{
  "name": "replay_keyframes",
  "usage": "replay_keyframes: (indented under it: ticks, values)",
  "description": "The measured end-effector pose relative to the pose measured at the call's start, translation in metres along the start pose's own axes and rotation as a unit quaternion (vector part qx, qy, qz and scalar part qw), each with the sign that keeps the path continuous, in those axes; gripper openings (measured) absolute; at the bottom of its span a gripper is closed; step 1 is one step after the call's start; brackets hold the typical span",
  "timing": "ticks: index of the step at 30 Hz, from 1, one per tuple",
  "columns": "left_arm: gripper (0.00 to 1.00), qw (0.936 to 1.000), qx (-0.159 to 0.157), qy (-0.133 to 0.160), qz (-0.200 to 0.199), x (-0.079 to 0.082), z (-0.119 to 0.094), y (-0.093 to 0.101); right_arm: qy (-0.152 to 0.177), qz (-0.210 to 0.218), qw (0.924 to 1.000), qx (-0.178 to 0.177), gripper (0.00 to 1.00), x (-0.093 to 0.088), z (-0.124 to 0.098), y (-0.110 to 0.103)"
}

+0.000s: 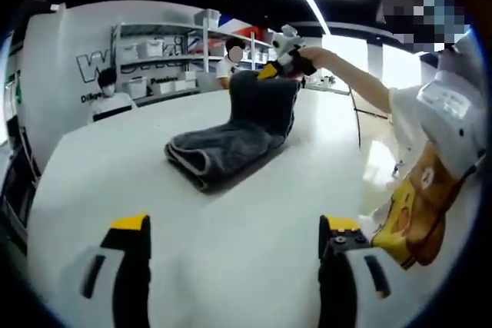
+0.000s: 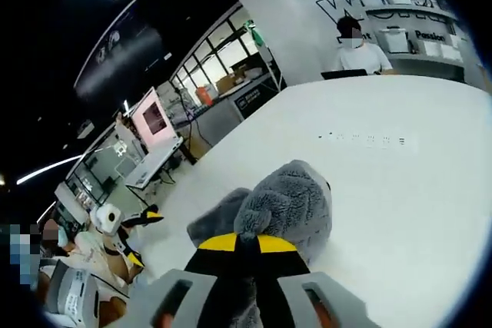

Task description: Fold the towel on the table until its edges align and the towel forms a compact rectangular stack.

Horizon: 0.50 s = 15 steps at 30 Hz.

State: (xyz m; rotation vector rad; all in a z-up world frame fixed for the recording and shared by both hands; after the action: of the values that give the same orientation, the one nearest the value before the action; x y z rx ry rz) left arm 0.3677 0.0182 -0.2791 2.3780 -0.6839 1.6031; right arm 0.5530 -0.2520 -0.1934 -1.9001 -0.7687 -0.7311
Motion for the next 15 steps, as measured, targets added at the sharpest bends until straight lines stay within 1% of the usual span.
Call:
replay_keyframes:
  ticks: [6, 12, 15]
  values:
    - [0.95, 1.0, 0.0, 0.001, -0.007, -0.004, -0.001, -0.002, -0.013, -0.009, 0.9999, 0.005, 0.06, 0.005, 0.012, -0.004]
    - [0.95, 0.9999, 0.004, 0.001, -0.009, -0.006, -0.003, -0.006, -0.016, -0.011, 0.9996, 0.019, 0.06, 0.007, 0.025, -0.011]
    - [0.95, 0.9999, 0.005, 0.001, -0.01, -0.006, -0.004, -0.007, -0.02, -0.014, 0.9994, 0.027, 0.06, 0.015, 0.032, -0.01]
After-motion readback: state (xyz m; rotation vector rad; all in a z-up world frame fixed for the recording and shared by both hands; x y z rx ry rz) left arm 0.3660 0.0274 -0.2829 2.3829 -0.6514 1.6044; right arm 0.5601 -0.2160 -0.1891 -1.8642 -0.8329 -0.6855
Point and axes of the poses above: the point that each gripper's makers call its tool centre point, and the gripper's own axes: z roughly forward along the fingers, y roughly to its right, x roughly out of its top, the point moved 2 cm from there along -z, roughly backward along the fingers, and after that the axes turned 10 degrees about x, right-handed, at the moved point
